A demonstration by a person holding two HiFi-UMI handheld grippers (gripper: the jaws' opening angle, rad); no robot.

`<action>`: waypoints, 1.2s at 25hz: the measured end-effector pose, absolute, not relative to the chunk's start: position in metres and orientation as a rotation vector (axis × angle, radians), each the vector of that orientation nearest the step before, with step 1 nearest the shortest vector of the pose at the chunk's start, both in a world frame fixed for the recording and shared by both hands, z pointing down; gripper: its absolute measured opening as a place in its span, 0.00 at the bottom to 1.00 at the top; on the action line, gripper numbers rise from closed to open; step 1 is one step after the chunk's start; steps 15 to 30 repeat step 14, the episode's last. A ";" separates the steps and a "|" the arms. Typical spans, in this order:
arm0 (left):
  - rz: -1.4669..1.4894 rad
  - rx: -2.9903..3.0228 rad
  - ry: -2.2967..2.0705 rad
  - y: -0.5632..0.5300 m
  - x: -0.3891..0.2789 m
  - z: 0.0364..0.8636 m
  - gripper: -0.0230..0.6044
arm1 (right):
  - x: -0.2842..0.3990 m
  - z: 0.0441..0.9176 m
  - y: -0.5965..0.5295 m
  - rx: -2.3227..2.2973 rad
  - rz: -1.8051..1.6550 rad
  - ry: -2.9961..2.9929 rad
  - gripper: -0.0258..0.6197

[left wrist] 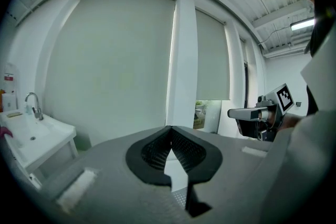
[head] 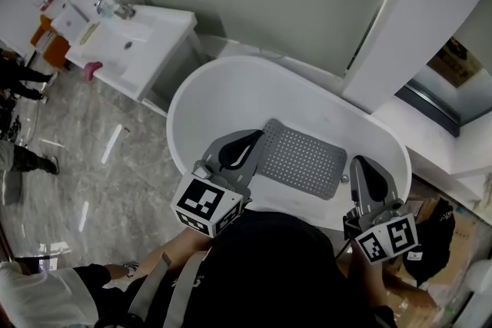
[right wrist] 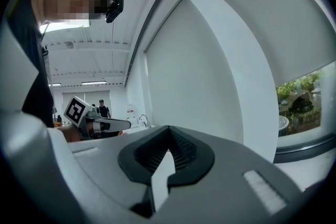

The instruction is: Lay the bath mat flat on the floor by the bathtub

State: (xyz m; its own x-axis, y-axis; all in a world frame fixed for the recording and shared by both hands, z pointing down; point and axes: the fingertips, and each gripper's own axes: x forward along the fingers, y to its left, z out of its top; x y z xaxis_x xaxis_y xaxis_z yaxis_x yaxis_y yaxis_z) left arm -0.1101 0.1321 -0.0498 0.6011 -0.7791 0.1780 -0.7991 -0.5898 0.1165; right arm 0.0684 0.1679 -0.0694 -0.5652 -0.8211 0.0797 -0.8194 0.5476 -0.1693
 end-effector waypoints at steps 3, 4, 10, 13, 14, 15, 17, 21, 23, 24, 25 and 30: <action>0.166 2.633 -1.322 0.131 -0.113 -0.046 0.05 | 0.071 -0.067 0.166 -1.469 -0.309 2.753 0.04; 0.166 2.629 -1.325 0.131 -0.114 -0.046 0.05 | 0.071 -0.066 0.165 -1.470 -0.312 2.753 0.04; 0.167 2.616 -1.342 0.129 -0.119 -0.043 0.05 | 0.070 -0.061 0.163 -1.464 -0.324 2.765 0.04; 0.172 2.613 -1.336 0.129 -0.118 -0.042 0.05 | 0.071 -0.060 0.163 -1.460 -0.335 2.767 0.04; 0.174 2.613 -1.335 0.129 -0.117 -0.041 0.05 | 0.071 -0.059 0.162 -1.458 -0.338 2.767 0.04; 0.174 2.613 -1.335 0.129 -0.117 -0.041 0.05 | 0.071 -0.059 0.162 -1.458 -0.338 2.767 0.04; 0.174 2.613 -1.335 0.129 -0.117 -0.041 0.05 | 0.071 -0.059 0.162 -1.458 -0.338 2.767 0.04; 0.174 2.613 -1.335 0.129 -0.117 -0.041 0.05 | 0.071 -0.059 0.162 -1.458 -0.338 2.767 0.04; 0.174 2.613 -1.335 0.129 -0.117 -0.041 0.05 | 0.071 -0.059 0.162 -1.458 -0.338 2.767 0.04; 0.174 2.613 -1.335 0.129 -0.117 -0.041 0.05 | 0.071 -0.059 0.162 -1.458 -0.338 2.767 0.04; 0.174 2.613 -1.335 0.129 -0.117 -0.041 0.05 | 0.071 -0.059 0.162 -1.458 -0.338 2.767 0.04; 0.174 2.613 -1.335 0.129 -0.117 -0.041 0.05 | 0.071 -0.059 0.162 -1.458 -0.338 2.767 0.04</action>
